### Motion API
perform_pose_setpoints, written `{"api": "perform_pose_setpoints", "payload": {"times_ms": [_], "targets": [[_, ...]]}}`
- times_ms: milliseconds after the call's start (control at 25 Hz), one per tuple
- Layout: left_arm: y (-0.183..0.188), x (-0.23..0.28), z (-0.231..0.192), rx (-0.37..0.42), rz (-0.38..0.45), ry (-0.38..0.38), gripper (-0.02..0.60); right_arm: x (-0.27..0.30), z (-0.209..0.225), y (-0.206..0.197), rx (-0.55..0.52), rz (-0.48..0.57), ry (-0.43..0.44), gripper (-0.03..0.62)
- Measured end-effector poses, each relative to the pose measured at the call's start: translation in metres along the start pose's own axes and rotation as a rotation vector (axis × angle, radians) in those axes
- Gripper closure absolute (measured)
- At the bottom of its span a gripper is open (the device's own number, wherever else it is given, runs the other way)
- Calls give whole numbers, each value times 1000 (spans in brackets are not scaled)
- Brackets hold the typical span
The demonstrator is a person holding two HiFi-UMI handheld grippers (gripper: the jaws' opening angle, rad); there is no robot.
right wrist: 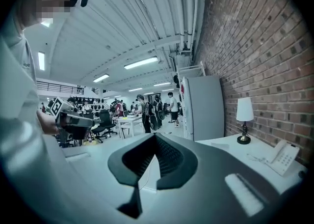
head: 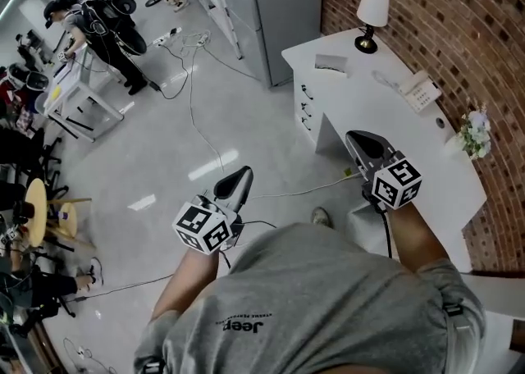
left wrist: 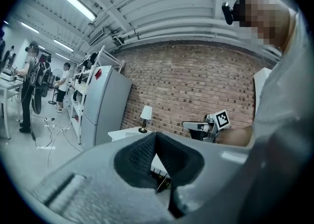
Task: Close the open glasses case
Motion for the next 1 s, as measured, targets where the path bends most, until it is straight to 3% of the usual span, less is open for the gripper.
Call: {"api": "perform_pose_setpoints", "payload": {"times_ms": [240,400,760,1000], "targets": [[38,140,-14,-22,27,-16,584,41,131,45,-14,8,44,585],[60,206,-22,-10,22,-24,584,51,194,60,7,15,29,585],[73,292,-47,-13,-24,-47,584,63,266,60,45,7,5,585],[75,338,-77,-9,-46,-107,584,78,290,59,47,-5,-30,585]]}}
Point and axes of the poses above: the fingertips, and each gripper's own axes: x forward along the fingers, z to its right, y out of its top, the point moved 10 cm from there along -x, backward along the fingers, and after that the axes turned 4 degrees about x, right-handed, at the moved point
